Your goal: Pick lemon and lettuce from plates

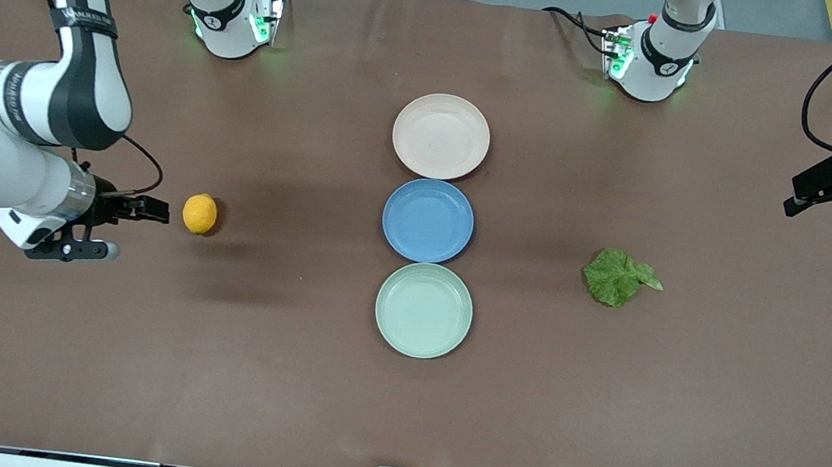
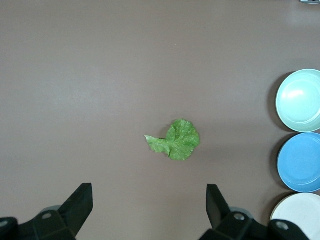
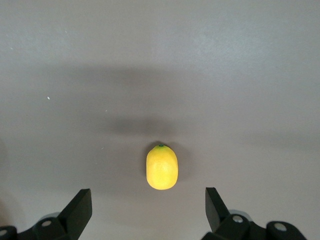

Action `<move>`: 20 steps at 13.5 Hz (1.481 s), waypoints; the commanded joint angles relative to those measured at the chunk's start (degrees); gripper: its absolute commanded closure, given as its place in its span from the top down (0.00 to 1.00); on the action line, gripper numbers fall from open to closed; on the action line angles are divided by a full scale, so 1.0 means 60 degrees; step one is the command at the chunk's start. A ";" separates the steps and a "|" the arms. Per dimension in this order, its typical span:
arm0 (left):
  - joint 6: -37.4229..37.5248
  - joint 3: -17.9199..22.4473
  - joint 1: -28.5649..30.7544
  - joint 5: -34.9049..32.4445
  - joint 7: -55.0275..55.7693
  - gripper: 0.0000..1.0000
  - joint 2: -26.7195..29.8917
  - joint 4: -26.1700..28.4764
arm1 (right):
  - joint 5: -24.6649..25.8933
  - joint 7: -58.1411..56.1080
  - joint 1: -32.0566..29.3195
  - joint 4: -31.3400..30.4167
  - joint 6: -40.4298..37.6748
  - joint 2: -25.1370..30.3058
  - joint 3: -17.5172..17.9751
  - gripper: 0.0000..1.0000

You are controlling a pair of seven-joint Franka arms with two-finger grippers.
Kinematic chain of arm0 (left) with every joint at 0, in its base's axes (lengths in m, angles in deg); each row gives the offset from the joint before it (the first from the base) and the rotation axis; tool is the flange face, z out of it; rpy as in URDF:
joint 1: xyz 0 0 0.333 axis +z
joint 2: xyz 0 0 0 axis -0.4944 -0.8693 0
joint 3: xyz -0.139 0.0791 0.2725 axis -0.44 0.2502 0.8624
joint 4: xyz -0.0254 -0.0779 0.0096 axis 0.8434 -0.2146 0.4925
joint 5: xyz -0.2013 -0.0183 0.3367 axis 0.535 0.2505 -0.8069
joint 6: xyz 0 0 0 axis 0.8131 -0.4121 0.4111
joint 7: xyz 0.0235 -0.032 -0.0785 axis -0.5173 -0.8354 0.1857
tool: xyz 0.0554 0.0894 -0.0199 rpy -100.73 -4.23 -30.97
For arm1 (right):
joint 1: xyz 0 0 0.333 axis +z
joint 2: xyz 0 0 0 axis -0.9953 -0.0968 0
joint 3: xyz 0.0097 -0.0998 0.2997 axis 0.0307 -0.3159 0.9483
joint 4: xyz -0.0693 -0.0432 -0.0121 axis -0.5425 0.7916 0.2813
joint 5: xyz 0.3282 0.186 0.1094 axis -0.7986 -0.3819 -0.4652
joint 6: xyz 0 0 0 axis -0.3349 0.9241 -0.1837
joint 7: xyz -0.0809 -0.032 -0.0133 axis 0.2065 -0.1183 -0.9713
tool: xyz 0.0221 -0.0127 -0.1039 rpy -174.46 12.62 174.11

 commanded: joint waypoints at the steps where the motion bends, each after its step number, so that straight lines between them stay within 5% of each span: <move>1: 0.0245 0.1675 -0.1704 -0.0103 -0.0117 1.00 -0.0099 -0.0295 | 0.0491 0.0835 -0.0104 0.1030 -0.1059 -0.0018 0.0108 1.00; 4: 0.0245 0.2868 -0.2852 -0.0103 -0.0131 1.00 -0.0084 -0.0295 | 0.1168 0.0648 -0.0133 0.1911 -0.1634 -0.0062 0.0123 1.00; 17: 0.0245 0.2767 -0.2708 -0.0118 -0.0175 1.00 -0.0040 -0.0295 | 0.0509 0.0500 -0.0998 0.2865 -0.2792 -0.0121 0.0138 1.00; 20: 0.0231 0.2125 -0.2050 -0.0118 -0.0175 1.00 -0.0040 -0.0295 | 0.0494 0.0442 -0.0968 0.2909 -0.2792 -0.0091 0.0138 1.00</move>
